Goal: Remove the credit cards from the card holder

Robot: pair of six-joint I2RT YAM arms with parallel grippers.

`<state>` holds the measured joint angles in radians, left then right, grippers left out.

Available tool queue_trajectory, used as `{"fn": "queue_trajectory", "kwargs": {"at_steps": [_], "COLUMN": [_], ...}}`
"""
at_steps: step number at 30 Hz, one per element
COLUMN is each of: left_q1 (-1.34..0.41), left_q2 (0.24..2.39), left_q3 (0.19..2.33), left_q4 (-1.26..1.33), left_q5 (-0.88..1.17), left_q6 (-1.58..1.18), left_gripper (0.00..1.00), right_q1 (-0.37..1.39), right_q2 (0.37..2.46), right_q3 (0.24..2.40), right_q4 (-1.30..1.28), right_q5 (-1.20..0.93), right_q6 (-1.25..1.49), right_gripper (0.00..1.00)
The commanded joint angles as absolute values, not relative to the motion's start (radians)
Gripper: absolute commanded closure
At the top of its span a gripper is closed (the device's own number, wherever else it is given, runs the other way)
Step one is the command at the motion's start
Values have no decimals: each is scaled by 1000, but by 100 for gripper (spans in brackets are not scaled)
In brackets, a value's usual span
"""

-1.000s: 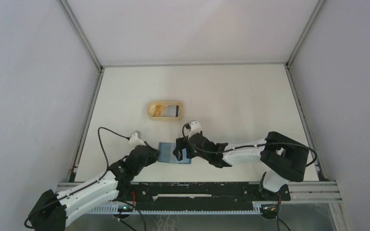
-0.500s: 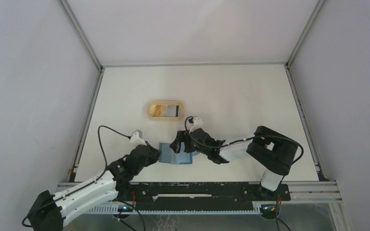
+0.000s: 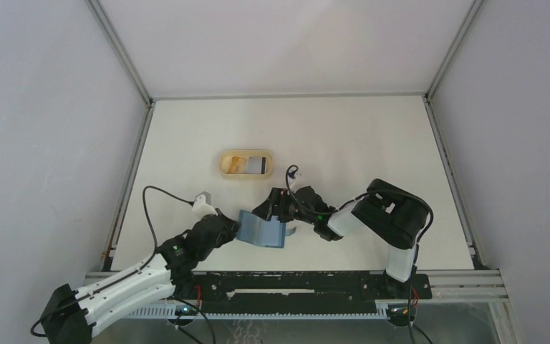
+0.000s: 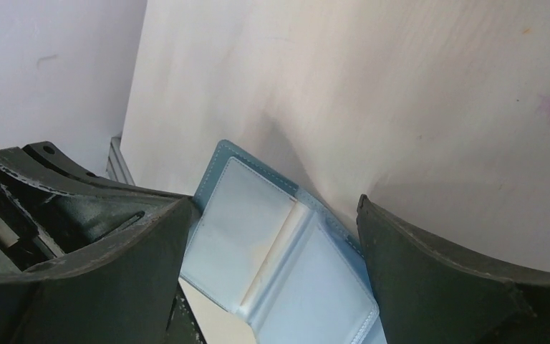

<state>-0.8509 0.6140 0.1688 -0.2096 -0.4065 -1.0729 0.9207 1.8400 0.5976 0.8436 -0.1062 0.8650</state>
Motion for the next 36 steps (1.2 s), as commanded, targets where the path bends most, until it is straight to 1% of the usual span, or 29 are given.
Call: {"fn": "queue_trajectory", "kwargs": {"at_steps": [1,6,16,21,22,24,25,31,34,36], "left_q1": [-856,-856,-857,-858,-858,-860,-863,-884,-892,-901], "left_q2": [575,580,548,541,542,543,542,538,552,568], "left_q3": [236,251,243,242,242,246,248,268,311,349], "left_q4": [-223,-221,-206,-206,-204,-205,-203,-212,-261,-302], "left_q5": [-435,-420,-415,-410,-408,-406,-405,-414,-430,-447], "left_q6": [-1088,-1091,-1117,-1119,-1121,-1118,-1115,-1098,-1060,-1032], "left_gripper": [100,99,92,87,88,99,100,100,100,100], "right_q1": [917,904,895,893,893,893,893,893,894,892], "right_q2": [1909,1946,1968,1973,1973,1974,1973,1955,1903,1847], "right_q3": [561,561,561,561,561,561,561,561,532,521], "right_q4": [754,789,809,819,818,819,822,821,864,843], "right_q5": [-175,-207,-235,-248,-248,-251,-254,-266,-271,-260], "right_q6": [899,919,928,934,931,934,935,920,896,867], "right_gripper": [4,5,5,5,5,6,6,6,6,6]}}
